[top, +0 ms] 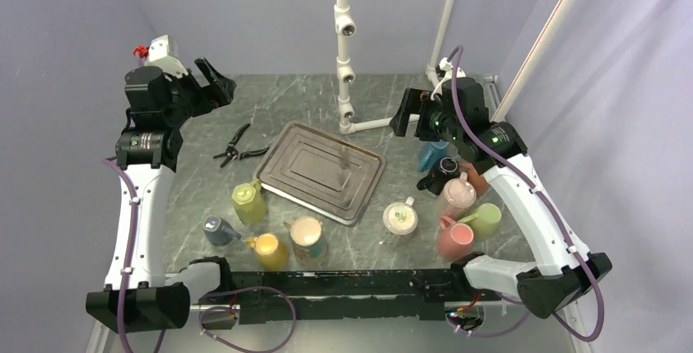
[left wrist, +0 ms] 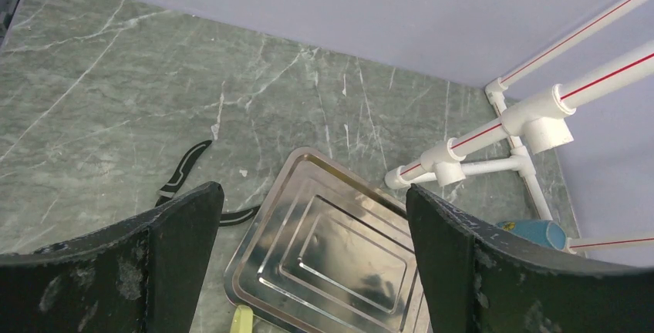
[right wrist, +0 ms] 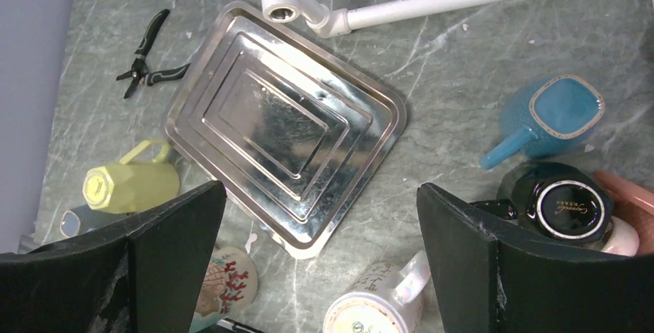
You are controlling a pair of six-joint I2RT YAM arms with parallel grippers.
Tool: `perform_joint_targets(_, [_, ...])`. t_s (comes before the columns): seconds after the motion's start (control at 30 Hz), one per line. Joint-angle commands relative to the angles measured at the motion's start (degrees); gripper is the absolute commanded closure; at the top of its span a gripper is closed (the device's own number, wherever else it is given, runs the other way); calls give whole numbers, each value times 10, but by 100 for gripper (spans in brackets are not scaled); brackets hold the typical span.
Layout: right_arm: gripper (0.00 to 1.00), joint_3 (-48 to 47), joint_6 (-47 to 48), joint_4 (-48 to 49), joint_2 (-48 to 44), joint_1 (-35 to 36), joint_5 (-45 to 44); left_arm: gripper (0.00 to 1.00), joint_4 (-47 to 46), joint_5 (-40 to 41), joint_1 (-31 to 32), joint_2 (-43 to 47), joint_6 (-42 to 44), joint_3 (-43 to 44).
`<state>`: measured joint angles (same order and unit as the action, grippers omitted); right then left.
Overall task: Turn the mug right side up
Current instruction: Turn over the cup at the corner of the board.
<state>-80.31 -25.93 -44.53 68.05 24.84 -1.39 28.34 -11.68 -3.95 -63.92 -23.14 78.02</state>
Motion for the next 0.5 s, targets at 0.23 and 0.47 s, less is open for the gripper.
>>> perform_joint_targets(0.23, [0,19,-23,14,-25,1,-36,6,-10,1,-3,15,3,-9])
perform_joint_targets(0.47, [0,17,-2,-2,-18,1,-7,6,-8,-7,-3,19,-1,-14])
